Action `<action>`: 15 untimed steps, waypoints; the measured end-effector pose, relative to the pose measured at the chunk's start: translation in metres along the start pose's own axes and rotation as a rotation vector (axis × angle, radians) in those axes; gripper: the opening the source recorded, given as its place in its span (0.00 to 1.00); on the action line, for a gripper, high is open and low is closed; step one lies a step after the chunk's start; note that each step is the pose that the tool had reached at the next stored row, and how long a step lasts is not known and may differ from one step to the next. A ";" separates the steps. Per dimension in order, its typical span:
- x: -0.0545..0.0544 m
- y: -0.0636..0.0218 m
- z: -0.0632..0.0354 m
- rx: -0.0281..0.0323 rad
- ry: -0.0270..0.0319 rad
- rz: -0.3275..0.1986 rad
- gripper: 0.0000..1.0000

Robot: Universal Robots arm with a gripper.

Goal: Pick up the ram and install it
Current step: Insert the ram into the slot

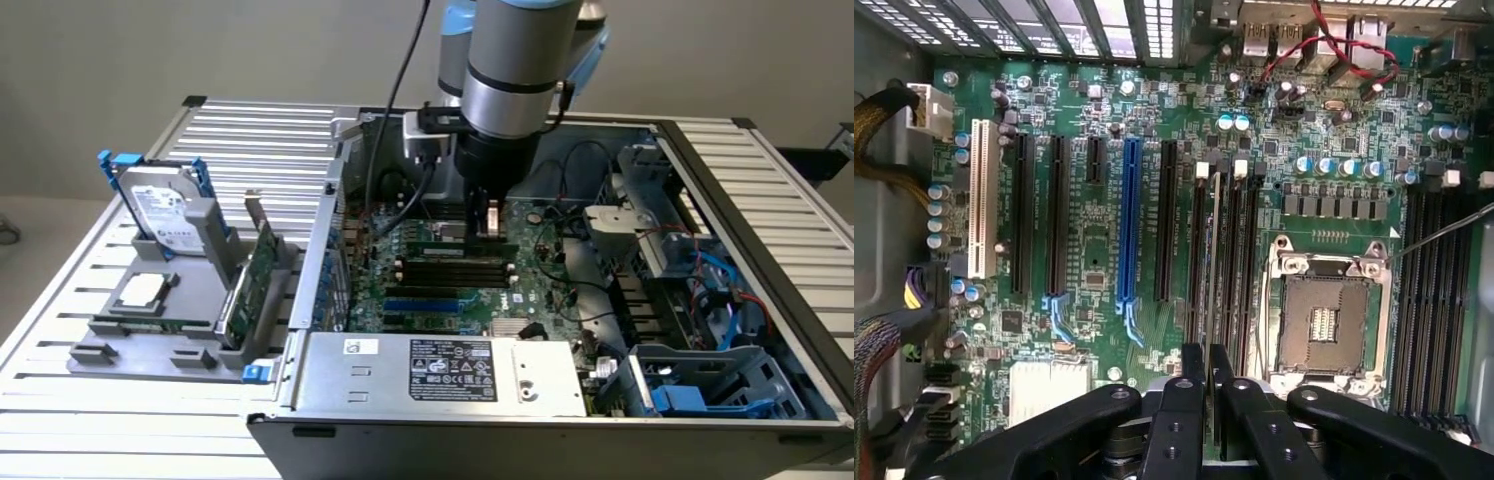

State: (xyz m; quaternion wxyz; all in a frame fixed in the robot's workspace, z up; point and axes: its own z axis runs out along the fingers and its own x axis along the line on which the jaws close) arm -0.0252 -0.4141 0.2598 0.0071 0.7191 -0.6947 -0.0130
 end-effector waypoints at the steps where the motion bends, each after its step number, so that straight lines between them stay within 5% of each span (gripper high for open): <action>1: 0.000 0.0001 0.0018 0.0000 0.0000 0.004 0.14; 15: 0.000 0.0015 0.0271 0.0002 -0.0007 0.019 0.14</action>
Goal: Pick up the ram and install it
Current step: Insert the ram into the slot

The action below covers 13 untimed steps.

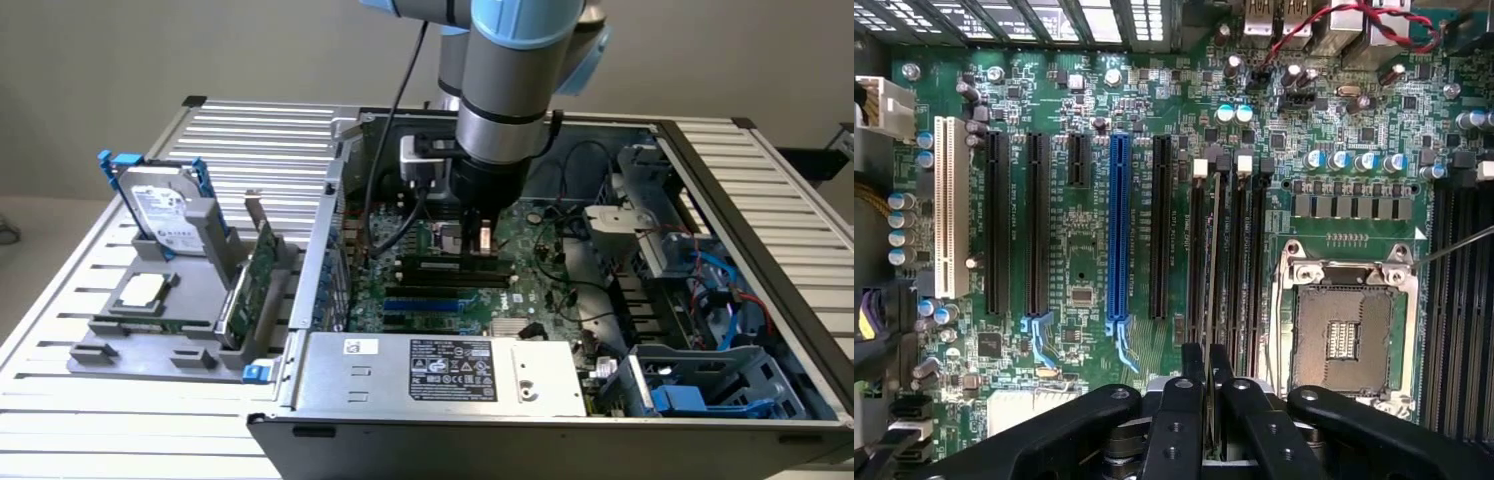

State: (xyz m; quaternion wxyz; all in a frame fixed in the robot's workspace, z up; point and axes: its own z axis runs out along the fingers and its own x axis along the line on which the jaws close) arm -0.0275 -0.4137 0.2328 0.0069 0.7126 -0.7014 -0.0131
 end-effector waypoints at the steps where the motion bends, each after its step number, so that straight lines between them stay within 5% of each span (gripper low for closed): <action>1: 0.000 0.0000 0.0013 0.0000 0.0000 0.000 0.14; 13: 0.000 0.0000 0.0021 -0.0009 0.0001 -0.003 0.14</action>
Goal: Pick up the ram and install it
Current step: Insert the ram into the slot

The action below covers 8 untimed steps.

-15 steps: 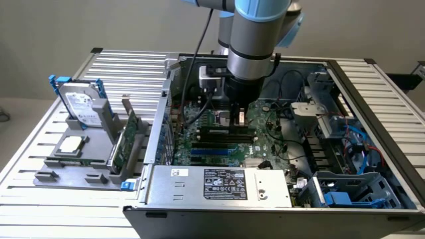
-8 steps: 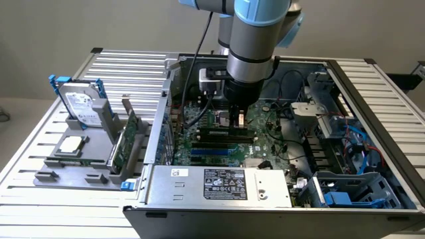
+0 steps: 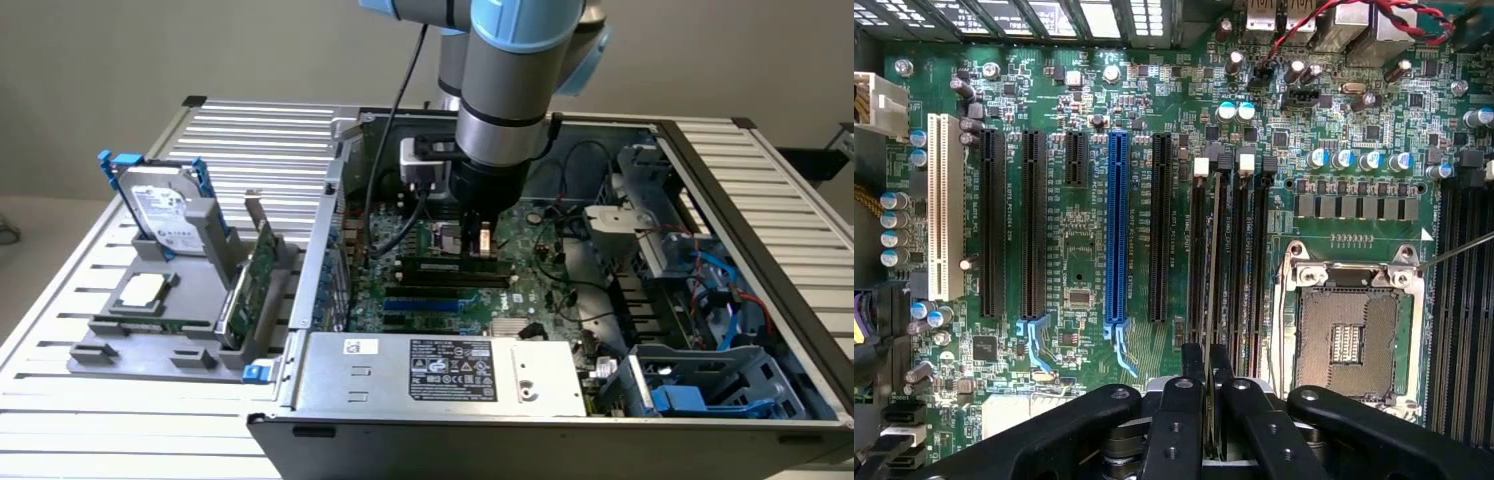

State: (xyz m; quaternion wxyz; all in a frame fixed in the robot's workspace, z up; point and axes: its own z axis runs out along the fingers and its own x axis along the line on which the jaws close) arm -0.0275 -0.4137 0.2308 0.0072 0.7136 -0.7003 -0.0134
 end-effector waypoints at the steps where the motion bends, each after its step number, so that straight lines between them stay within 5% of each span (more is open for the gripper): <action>1: 0.000 0.0000 0.0001 -0.0004 0.0003 -0.001 0.14; 8: 0.000 0.0000 0.0017 -0.0029 0.0041 -0.013 0.14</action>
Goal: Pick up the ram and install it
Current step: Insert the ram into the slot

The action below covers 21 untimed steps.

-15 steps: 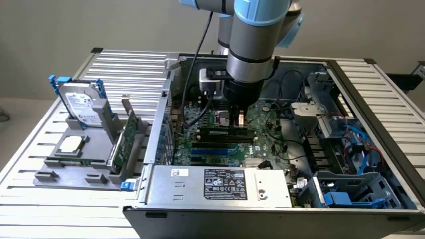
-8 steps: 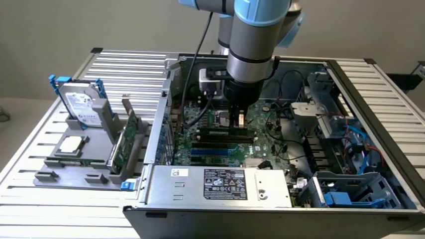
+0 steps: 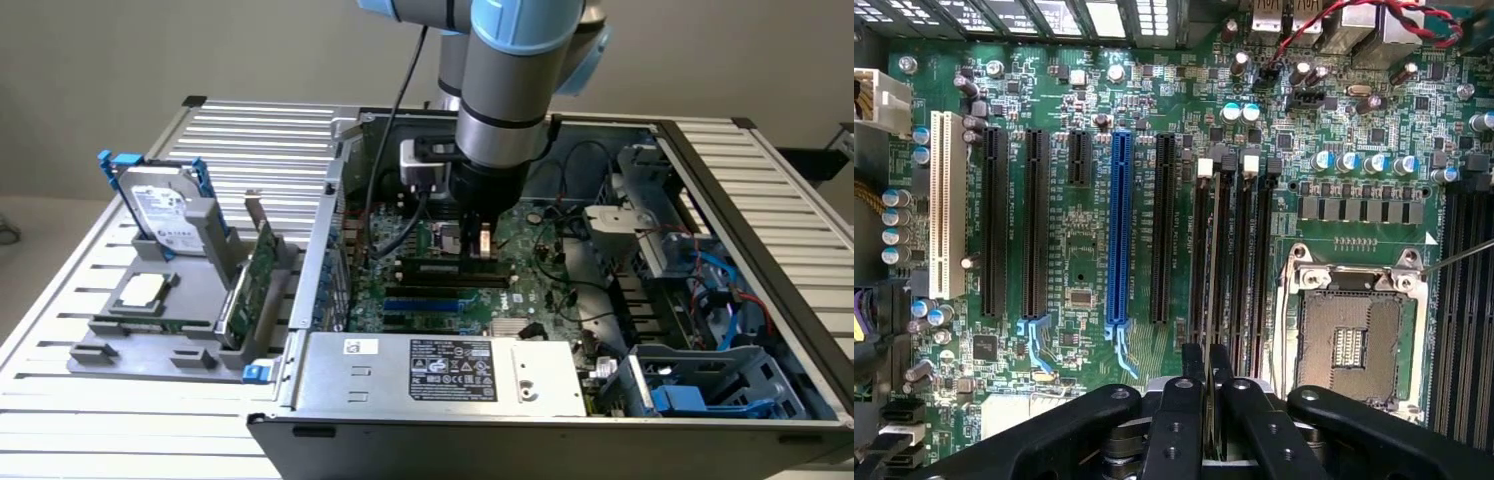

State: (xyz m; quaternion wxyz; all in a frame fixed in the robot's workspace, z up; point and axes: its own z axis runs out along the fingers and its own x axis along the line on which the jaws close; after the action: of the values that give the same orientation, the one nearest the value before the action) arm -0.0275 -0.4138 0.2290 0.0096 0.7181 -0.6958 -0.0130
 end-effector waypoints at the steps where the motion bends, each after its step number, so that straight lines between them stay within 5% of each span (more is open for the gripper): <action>1: 0.000 0.0000 0.0001 -0.0004 0.0006 -0.002 0.14; 21: 0.000 -0.0002 0.0025 -0.0018 0.0043 -0.036 0.14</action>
State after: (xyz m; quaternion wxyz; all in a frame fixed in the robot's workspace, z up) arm -0.0274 -0.4140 0.2265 0.0115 0.7304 -0.6828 -0.0122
